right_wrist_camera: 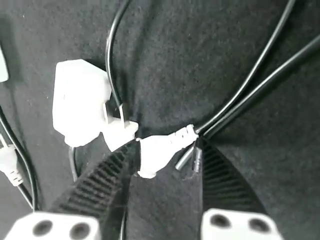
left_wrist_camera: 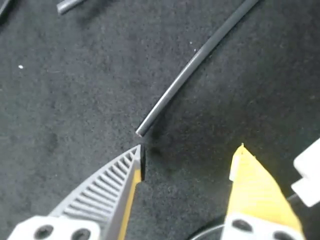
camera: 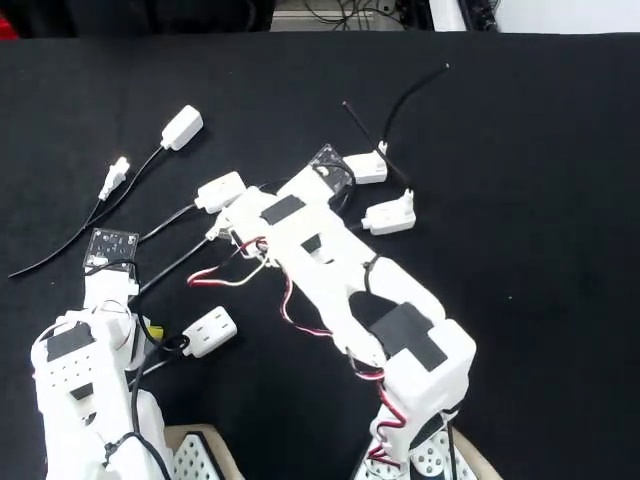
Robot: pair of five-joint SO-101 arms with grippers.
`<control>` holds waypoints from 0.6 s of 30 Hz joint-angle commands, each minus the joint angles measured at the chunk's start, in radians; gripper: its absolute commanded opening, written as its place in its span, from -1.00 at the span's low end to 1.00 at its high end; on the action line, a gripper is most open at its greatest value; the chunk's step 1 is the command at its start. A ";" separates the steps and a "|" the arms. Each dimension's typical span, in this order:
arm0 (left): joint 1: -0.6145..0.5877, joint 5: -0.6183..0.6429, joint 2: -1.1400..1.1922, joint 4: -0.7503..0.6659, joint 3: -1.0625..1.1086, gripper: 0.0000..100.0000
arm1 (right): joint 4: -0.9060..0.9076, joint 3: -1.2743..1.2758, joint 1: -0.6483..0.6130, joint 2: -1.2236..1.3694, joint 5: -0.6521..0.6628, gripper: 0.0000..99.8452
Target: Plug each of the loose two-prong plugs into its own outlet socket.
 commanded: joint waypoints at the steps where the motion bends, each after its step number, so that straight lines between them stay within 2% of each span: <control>1: -0.010 0.011 -0.014 -0.014 0.002 -0.44 | -0.031 -0.082 0.014 0.019 -0.095 -0.66; 5: -0.010 0.011 -0.014 -0.014 0.002 -0.44 | -0.055 -0.110 0.011 0.081 -0.086 -0.66; 12: -0.010 0.011 -0.014 -0.014 0.002 -0.44 | 0.058 -0.170 -0.063 0.104 -0.061 -0.66; 18: -0.010 0.011 -0.014 -0.014 0.002 -0.44 | 0.061 -0.163 -0.084 0.107 -0.037 -0.66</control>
